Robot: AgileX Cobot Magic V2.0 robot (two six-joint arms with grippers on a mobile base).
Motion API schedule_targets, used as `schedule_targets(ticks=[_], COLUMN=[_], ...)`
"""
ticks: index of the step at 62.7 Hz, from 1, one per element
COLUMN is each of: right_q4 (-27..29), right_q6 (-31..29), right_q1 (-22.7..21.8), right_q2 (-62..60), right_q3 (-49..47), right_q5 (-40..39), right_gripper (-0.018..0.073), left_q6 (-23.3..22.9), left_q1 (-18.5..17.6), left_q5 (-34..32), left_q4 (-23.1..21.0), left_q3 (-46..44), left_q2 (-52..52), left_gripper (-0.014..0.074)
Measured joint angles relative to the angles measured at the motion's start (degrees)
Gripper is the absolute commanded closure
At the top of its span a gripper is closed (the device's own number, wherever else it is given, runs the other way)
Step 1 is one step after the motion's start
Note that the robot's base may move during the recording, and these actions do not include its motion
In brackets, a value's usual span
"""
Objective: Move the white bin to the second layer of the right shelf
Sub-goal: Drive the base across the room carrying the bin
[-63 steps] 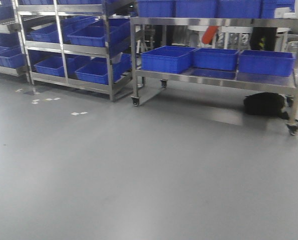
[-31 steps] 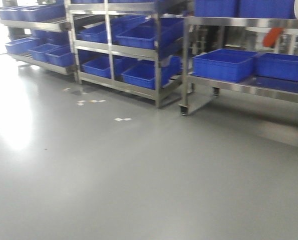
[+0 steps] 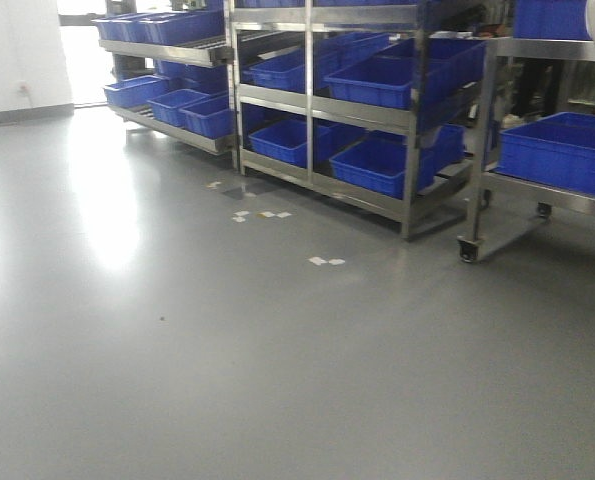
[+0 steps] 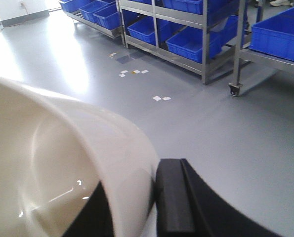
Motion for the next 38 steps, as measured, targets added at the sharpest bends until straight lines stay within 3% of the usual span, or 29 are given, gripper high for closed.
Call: schedule_targets(ticks=[38], right_q4=[0.0], right_q6=[0.0], right_q1=[0.0], right_q2=[0.0], right_q3=[0.0], right_q5=[0.0], right_gripper=[0.0502], left_q6=[0.0], left_q1=[0.0], left_q5=[0.0], left_q4=[0.0], left_q3=[0.0], left_q2=[0.0], left_gripper=[0.0512])
